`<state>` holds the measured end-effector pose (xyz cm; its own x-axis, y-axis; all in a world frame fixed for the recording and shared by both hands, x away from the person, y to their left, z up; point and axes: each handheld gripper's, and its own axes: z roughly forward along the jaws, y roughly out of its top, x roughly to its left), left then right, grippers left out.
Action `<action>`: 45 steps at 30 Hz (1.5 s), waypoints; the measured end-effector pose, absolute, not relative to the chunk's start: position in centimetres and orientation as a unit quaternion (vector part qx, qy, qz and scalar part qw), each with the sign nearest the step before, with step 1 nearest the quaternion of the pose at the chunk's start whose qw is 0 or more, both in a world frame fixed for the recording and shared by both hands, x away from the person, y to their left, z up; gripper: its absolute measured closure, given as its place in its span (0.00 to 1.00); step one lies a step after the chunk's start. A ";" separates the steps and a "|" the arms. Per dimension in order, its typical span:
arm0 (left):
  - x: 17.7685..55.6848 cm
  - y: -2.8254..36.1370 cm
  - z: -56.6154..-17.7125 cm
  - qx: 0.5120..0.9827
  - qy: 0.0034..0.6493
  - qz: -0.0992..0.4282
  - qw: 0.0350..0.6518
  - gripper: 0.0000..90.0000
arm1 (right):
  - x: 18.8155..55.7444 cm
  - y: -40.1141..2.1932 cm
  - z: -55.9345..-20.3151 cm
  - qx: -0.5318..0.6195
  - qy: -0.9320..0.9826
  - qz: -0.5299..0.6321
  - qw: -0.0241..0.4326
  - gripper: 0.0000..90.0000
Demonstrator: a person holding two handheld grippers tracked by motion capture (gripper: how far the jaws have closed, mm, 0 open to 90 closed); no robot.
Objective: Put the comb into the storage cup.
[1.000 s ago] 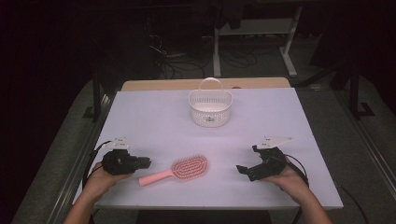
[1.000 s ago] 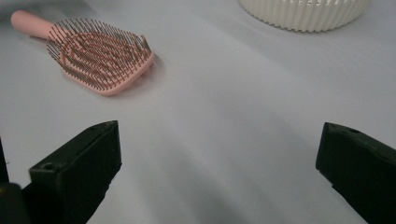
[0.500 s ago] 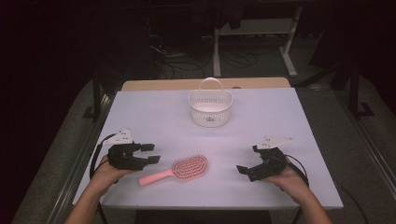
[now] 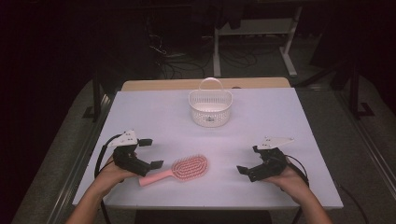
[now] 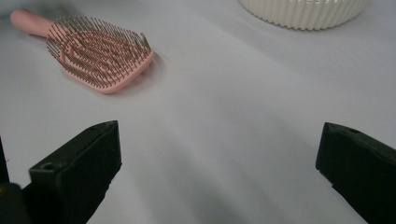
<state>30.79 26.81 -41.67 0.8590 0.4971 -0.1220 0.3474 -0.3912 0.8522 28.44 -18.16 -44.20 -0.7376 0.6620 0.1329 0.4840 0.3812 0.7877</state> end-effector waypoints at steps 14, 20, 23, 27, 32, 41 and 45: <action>30.9 27.2 -41.4 0.832 0.249 0.069 0.491 0.00 | 28.5 -18.1 -44.2 0.347 0.825 0.434 0.102 0.00; 31.1 26.9 -41.1 0.834 0.243 0.067 0.490 0.00 | 28.5 -18.1 -44.2 0.348 0.824 0.435 0.101 0.00; 31.2 26.7 -40.8 0.833 0.240 0.070 0.494 0.00 | 28.5 -18.1 -44.2 0.348 0.824 0.435 0.101 0.00; 31.3 26.4 -40.4 0.833 0.233 0.071 0.497 0.00 | 28.5 -18.2 -44.2 0.349 0.823 0.436 0.101 0.00; 31.6 26.1 -39.8 0.834 0.226 0.069 0.498 0.00 | 28.5 -18.2 -44.1 0.350 0.822 0.438 0.101 0.00; 32.0 25.5 -39.2 0.832 0.219 0.070 0.505 0.00 | 28.5 -18.3 -44.1 0.350 0.822 0.439 0.102 0.00; 32.1 25.1 -38.9 0.834 0.213 0.071 0.505 0.00 | 28.5 -18.3 -44.1 0.350 0.821 0.439 0.102 0.00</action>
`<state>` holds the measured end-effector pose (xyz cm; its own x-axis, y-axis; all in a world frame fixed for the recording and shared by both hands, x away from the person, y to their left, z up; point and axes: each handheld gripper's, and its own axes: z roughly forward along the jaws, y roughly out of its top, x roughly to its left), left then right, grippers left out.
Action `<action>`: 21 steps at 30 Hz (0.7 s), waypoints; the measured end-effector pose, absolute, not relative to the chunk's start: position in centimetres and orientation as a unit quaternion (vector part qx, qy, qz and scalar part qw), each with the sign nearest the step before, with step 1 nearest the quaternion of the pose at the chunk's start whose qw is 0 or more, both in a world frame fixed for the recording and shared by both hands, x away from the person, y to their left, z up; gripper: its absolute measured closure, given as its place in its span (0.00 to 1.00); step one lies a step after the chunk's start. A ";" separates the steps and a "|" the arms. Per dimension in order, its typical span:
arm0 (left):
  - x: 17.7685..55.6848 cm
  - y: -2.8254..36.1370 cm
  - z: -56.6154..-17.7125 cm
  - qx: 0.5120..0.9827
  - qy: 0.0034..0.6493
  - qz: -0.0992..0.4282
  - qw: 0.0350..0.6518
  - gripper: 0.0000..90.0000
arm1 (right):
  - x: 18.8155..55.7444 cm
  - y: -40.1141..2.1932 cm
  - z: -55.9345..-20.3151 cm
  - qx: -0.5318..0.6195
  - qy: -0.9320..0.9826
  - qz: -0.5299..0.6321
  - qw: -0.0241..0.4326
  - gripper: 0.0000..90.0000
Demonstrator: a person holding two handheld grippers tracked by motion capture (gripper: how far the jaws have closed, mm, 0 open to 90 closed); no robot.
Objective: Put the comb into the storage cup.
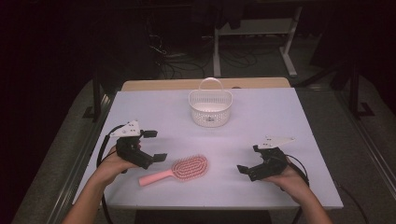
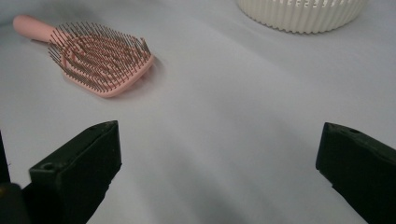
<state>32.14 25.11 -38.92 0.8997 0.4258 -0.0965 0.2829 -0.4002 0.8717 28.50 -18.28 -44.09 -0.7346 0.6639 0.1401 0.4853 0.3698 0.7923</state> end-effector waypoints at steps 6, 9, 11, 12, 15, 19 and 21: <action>32.5 24.5 -38.6 0.834 0.205 0.071 0.507 0.00 | 28.5 -18.3 -44.1 0.350 0.821 0.439 0.101 0.00; 32.6 24.1 -38.5 0.837 0.199 0.067 0.505 0.00 | 28.5 -18.3 -44.1 0.350 0.821 0.440 0.102 0.00; 32.7 23.8 -38.3 0.838 0.195 0.064 0.506 0.00 | 28.5 -18.3 -44.1 0.350 0.821 0.440 0.102 0.00; 32.7 23.8 -38.3 0.838 0.195 0.064 0.506 0.00 | 28.5 -18.3 -44.1 0.350 0.821 0.440 0.102 0.00; 32.9 23.5 -38.2 0.839 0.191 0.063 0.506 0.00 | 28.5 -18.3 -44.1 0.350 0.821 0.440 0.102 0.00; 33.2 23.1 -38.1 0.839 0.189 0.061 0.506 0.00 | 28.5 -18.3 -44.1 0.349 0.821 0.440 0.102 0.00; 33.3 22.9 -38.1 0.840 0.187 0.061 0.506 0.01 | 28.5 -18.3 -44.1 0.349 0.821 0.440 0.103 0.00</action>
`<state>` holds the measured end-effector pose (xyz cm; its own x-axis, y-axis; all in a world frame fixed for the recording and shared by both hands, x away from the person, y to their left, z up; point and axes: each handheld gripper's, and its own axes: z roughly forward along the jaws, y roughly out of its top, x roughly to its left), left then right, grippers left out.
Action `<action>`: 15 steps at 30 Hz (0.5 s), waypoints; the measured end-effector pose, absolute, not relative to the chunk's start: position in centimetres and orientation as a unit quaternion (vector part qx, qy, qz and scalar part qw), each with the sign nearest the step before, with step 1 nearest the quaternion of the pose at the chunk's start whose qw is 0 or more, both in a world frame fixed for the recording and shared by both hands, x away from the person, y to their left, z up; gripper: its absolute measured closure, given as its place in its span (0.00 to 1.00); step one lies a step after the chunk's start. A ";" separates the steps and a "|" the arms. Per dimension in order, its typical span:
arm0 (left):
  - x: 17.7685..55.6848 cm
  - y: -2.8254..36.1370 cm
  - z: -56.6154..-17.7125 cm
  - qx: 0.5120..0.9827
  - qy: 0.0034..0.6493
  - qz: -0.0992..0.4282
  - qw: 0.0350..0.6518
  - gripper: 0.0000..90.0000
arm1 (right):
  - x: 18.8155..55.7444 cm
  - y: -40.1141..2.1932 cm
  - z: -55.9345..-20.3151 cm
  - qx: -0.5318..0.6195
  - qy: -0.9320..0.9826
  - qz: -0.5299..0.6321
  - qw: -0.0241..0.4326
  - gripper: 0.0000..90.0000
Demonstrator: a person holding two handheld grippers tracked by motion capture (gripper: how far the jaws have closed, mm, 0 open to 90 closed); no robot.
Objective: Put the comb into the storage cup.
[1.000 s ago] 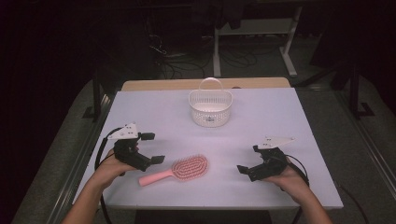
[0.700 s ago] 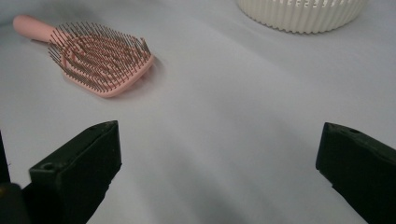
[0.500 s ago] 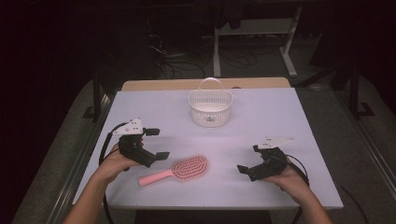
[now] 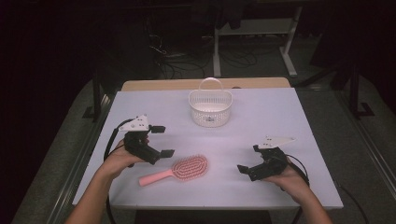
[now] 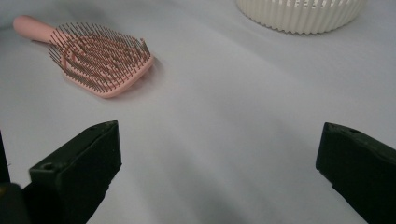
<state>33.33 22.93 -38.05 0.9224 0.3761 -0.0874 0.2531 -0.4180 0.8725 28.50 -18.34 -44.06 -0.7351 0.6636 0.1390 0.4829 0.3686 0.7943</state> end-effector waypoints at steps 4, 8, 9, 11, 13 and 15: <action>33.5 22.5 -38.0 0.842 0.181 0.058 0.505 0.04 | 28.5 -18.4 -44.1 0.349 0.821 0.440 0.103 0.00; 33.7 21.9 -37.8 0.845 0.178 0.058 0.501 0.03 | 28.5 -18.4 -44.1 0.349 0.821 0.440 0.103 0.00; 33.7 21.8 -37.8 0.846 0.176 0.059 0.500 0.03 | 28.5 -18.4 -44.1 0.348 0.821 0.440 0.103 0.00; 33.6 21.6 -37.8 0.846 0.175 0.062 0.499 0.02 | 28.5 -18.4 -44.0 0.349 0.821 0.441 0.103 0.00; 33.6 21.4 -37.8 0.848 0.175 0.064 0.496 0.00 | 28.5 -18.4 -44.0 0.348 0.821 0.441 0.103 0.00; 33.5 21.2 -37.8 0.850 0.175 0.068 0.493 0.00 | 28.5 -18.4 -43.9 0.348 0.820 0.443 0.104 0.00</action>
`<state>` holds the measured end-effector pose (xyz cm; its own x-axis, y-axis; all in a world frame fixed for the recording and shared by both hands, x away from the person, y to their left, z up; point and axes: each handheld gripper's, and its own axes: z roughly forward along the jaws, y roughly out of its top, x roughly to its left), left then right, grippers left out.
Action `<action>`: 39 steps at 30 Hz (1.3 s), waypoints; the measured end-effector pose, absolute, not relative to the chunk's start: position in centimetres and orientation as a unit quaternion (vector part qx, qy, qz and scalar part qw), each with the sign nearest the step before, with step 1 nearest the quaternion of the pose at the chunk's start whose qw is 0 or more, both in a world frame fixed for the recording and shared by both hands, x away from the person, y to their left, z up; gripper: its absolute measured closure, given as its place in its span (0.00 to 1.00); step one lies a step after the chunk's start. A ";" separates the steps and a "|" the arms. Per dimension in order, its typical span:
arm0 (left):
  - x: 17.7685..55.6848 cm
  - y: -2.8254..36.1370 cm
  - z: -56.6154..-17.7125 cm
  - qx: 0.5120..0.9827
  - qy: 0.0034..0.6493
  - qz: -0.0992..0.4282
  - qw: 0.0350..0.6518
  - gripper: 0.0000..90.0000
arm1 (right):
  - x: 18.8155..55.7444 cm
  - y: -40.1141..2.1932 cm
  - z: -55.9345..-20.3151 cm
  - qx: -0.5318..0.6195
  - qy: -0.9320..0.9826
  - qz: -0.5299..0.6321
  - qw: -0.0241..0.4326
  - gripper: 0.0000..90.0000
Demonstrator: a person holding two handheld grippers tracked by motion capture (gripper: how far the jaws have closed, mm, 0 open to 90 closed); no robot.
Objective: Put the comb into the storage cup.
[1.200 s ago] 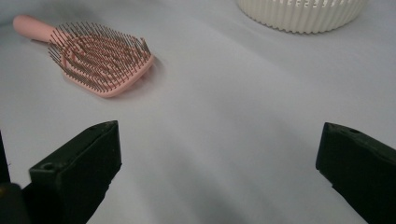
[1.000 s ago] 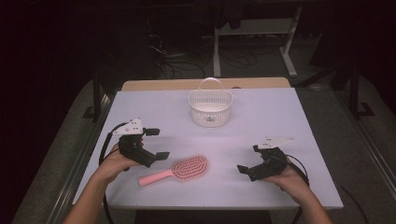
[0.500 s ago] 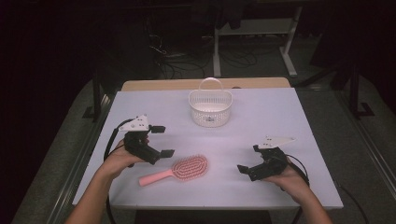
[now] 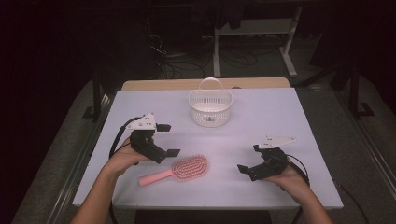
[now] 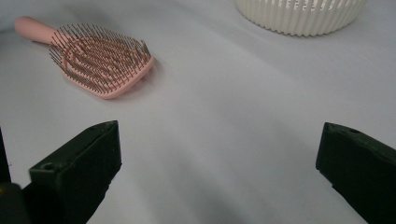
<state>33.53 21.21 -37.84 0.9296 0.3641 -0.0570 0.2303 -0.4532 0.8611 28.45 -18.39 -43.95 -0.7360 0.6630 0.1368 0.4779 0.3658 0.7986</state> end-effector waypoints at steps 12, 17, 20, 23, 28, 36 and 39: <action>33.5 21.2 -37.9 0.863 0.169 0.071 0.471 0.00 | 28.5 -18.3 -44.0 0.346 0.822 0.441 0.103 0.00; 33.4 21.3 -37.9 0.867 0.168 0.071 0.465 0.00 | 28.5 -18.3 -44.0 0.346 0.822 0.440 0.102 0.00; 33.3 21.2 -38.0 0.872 0.166 0.071 0.454 0.00 | 28.5 -18.3 -44.0 0.347 0.822 0.440 0.103 0.00; 33.3 21.2 -38.2 0.877 0.165 0.072 0.446 0.00 | 28.5 -18.3 -44.0 0.346 0.823 0.440 0.103 0.00; 33.2 21.2 -38.3 0.885 0.164 0.075 0.429 0.00 | 28.5 -18.3 -44.0 0.347 0.823 0.439 0.102 0.00; 32.9 21.1 -38.4 0.895 0.161 0.075 0.410 0.00 | 28.5 -18.2 -44.1 0.347 0.823 0.438 0.102 0.00; 32.9 21.1 -38.5 0.899 0.160 0.074 0.401 0.00 | 28.5 -18.2 -44.1 0.348 0.823 0.438 0.102 0.00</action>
<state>32.86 21.15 -38.46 0.9380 0.3465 0.0058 0.2270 -0.6268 0.7454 28.54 -18.20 -44.10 -0.7376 0.6612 0.1373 0.4826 0.3740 0.7919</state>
